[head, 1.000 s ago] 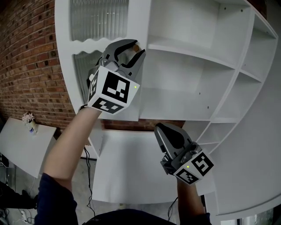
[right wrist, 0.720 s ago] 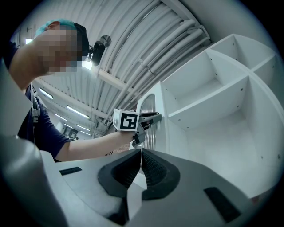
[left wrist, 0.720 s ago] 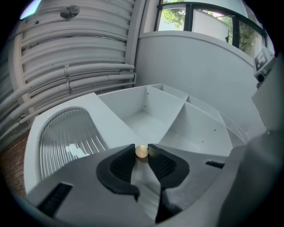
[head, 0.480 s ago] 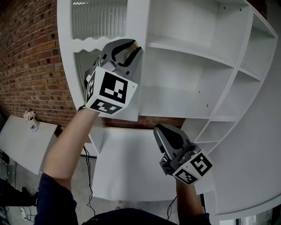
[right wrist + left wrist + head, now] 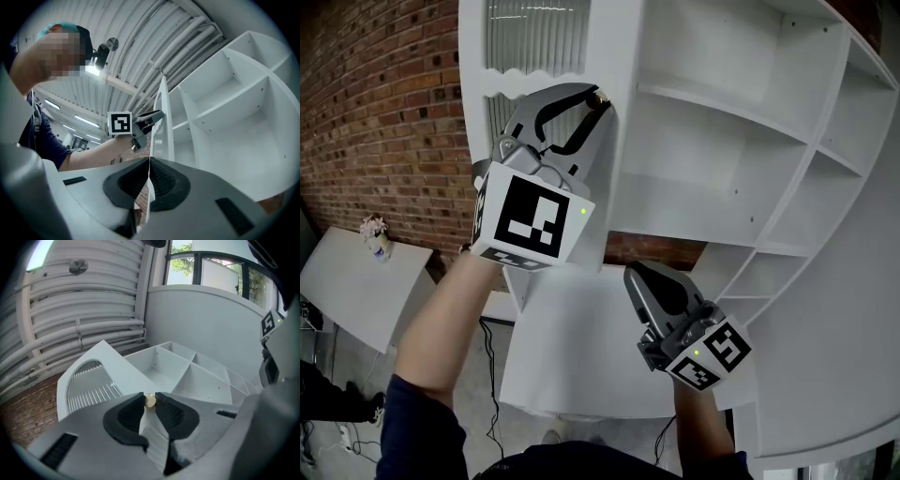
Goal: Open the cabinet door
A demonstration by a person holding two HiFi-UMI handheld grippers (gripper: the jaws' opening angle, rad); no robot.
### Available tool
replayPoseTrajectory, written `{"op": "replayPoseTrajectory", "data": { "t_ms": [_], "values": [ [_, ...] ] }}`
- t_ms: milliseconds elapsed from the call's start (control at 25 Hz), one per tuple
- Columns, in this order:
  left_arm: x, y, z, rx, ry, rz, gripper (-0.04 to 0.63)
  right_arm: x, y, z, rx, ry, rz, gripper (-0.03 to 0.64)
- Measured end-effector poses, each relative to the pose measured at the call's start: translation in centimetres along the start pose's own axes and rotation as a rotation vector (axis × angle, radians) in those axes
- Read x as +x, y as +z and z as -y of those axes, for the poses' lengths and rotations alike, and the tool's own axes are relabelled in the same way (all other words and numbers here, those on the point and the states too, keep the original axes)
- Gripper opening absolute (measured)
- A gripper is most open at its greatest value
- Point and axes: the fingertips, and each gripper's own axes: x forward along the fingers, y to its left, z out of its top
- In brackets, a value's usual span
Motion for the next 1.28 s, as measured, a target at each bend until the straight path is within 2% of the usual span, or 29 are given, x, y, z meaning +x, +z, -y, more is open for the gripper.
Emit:
{"op": "replayPoseTrajectory", "data": {
  "t_ms": [320,640,800,1200,1280],
  "values": [
    [-5.1,2.1,-1.6,0.003,-0.005,0.036,0.080,0.9,-0.2,-3.7,0.021,0.052,0.007,0.026],
    [-9.5,2.9,-3.6,-0.066,-0.027,0.075,0.081,1.7,-0.3,-6.3,0.036,0.080,0.008,0.026],
    [-11.5,2.8,-4.6,-0.030,-0.015,0.061,0.084,2.7,-0.3,-7.6,0.038,0.098,0.016,0.026],
    [-15.6,2.4,-7.4,-0.014,0.033,0.022,0.094,5.6,-1.1,-11.3,0.058,0.172,0.012,0.026],
    [-16.2,2.2,-7.8,0.012,0.045,0.013,0.095,6.0,-1.3,-11.6,0.061,0.179,0.010,0.026]
  ]
}}
